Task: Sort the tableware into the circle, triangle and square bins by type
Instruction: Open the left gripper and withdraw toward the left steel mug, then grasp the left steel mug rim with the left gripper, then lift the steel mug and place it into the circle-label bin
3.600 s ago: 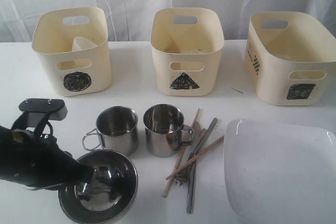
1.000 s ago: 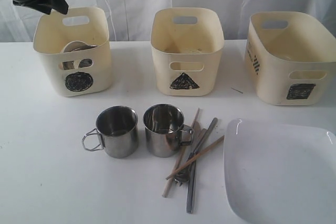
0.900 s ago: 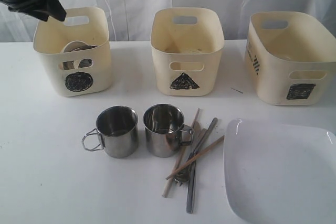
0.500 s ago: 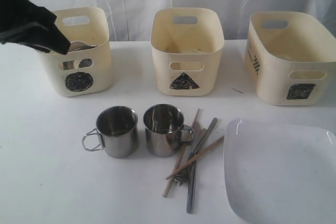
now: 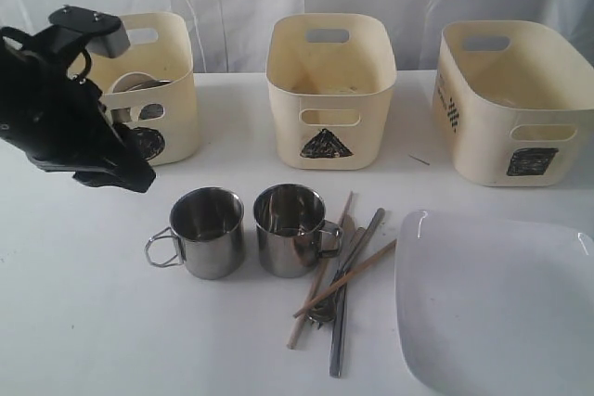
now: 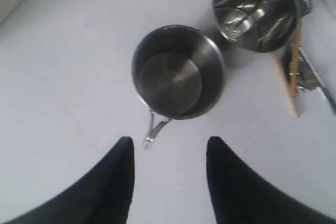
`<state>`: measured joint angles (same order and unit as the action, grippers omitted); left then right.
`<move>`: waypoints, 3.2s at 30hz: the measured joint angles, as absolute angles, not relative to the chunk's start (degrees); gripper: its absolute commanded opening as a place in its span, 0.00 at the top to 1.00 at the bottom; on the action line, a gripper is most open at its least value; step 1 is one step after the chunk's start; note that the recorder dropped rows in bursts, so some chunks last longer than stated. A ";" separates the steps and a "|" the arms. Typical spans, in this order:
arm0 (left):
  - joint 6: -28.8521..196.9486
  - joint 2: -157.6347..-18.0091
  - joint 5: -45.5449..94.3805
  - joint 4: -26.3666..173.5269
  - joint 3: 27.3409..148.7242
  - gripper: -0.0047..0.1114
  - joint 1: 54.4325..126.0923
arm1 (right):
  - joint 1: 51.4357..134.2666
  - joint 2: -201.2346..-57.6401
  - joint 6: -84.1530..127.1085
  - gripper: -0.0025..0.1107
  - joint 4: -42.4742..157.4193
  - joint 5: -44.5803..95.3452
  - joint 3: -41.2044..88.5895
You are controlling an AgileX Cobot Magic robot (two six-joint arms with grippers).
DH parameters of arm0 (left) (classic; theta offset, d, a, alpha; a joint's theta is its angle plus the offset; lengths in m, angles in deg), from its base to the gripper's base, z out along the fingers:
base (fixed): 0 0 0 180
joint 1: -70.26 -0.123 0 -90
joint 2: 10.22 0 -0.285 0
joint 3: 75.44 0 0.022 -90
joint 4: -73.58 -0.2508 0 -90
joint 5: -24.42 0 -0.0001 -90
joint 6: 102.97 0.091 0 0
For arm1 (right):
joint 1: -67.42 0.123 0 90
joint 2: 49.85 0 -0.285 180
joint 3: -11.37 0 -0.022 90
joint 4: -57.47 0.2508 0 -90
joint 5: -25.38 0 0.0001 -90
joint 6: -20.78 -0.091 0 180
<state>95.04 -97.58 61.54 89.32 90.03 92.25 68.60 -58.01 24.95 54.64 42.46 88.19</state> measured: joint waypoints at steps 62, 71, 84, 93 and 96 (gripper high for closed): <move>102.46 -121.34 43.31 95.95 89.75 0.96 92.37 | 68.60 -58.01 24.95 0.98 54.64 42.46 88.19; 102.54 -112.15 46.27 89.09 89.65 0.96 92.37 | 68.60 -58.01 24.95 0.98 54.64 42.46 88.19; 102.71 -101.48 50.65 86.97 96.36 0.96 92.37 | 68.60 -58.01 24.95 0.98 54.64 42.46 88.19; 97.18 -103.93 49.32 72.85 106.64 0.96 90.11 | 68.60 -58.01 24.95 0.98 54.64 42.56 88.19; 93.80 -106.48 45.76 69.72 110.16 0.96 86.68 | 68.60 -58.01 24.95 0.98 54.64 42.56 88.19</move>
